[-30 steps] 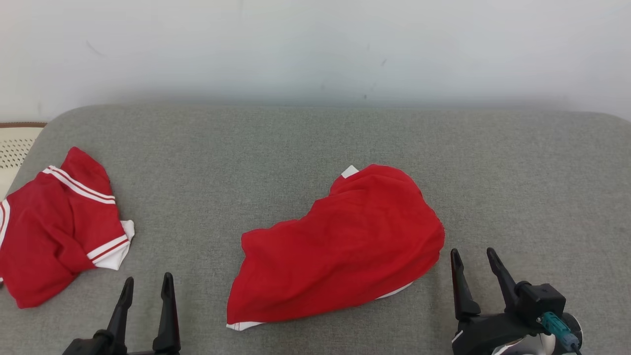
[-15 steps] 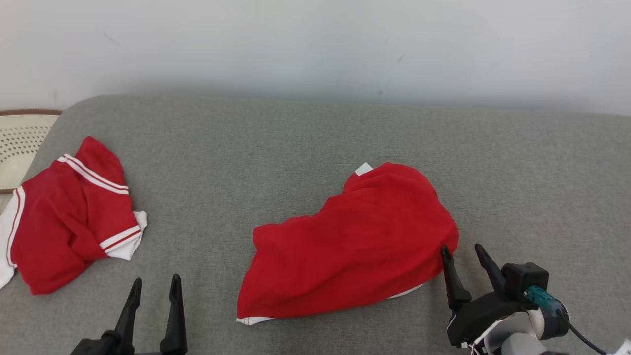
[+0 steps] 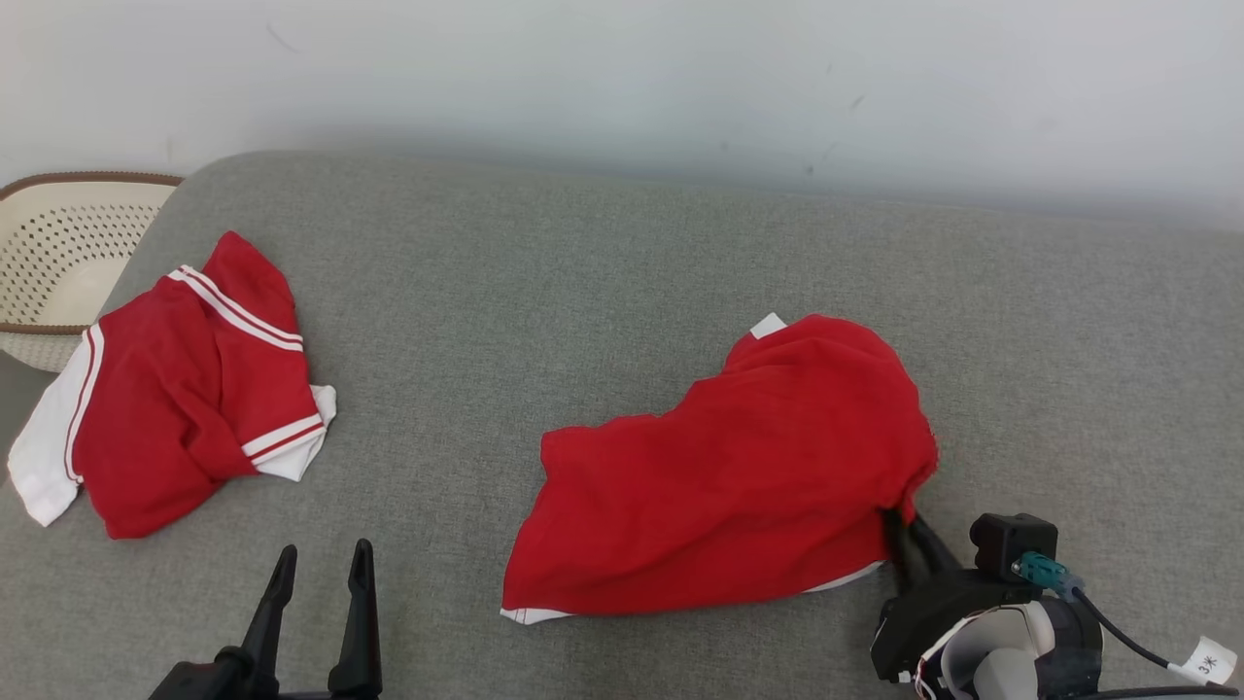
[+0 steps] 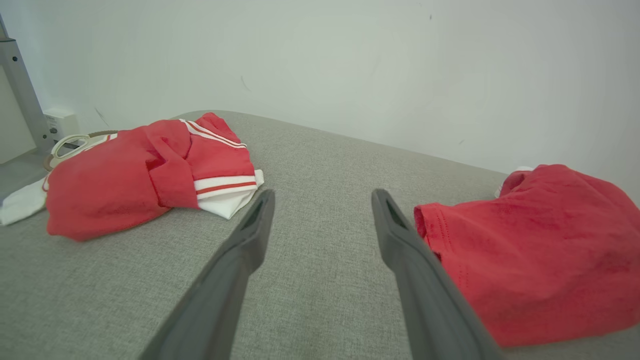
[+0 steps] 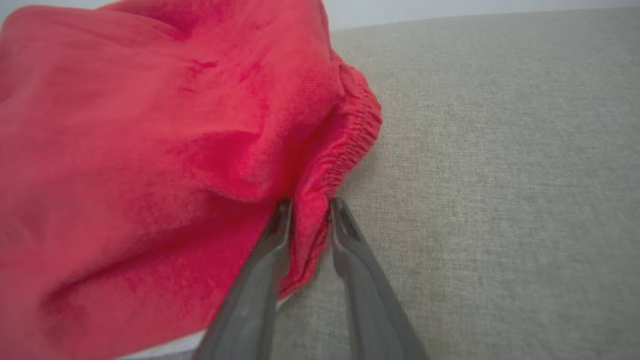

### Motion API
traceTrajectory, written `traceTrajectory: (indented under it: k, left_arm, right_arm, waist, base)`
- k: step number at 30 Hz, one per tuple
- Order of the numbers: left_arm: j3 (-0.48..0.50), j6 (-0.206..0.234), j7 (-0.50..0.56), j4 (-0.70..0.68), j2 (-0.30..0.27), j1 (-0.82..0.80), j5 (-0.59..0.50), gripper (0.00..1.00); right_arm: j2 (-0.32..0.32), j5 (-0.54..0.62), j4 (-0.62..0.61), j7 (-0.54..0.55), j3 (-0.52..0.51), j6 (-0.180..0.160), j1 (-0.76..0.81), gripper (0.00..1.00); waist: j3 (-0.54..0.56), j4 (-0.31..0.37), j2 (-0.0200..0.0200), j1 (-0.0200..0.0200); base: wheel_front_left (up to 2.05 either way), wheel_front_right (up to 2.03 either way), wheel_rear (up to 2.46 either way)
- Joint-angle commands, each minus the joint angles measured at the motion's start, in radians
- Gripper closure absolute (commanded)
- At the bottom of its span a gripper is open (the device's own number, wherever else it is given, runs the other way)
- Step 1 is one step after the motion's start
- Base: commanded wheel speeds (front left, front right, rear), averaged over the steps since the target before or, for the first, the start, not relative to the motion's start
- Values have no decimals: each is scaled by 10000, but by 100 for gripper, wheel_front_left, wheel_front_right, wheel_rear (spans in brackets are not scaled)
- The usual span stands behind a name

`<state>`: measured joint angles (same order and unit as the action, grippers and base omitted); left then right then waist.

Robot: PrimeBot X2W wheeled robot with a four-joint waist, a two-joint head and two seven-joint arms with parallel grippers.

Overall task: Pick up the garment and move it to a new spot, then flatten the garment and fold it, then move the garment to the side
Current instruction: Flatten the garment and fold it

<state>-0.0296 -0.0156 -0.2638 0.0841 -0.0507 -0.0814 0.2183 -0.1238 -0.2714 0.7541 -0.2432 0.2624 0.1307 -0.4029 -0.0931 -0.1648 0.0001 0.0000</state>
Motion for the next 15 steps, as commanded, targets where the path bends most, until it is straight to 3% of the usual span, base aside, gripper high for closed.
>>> traceTrajectory:
  k: [1, 9, 15]
  left_arm:
    - [23, 43, -28, 27, -1, -39, 94, 0]
    - [104, 77, -28, 38, -2, 140, 158, 0]
    - [-5, 82, -29, 95, -1, 170, 181, 0]
  right_arm:
    - [-9, -119, 146, -102, 141, 1, -164, 100]
    - [-193, -1, -296, -214, 197, 1, -40, 100]
    - [-316, 325, -1860, -210, 40, 1, 893, 100]
  waist:
    - [-17, -15, -1, 0]
    - [16, 332, -1, 0]
    - [44, 767, -1, 0]
  base:
    - [0, 0, 0]
    - [0, 0, 0]
    - [0, 0, 0]
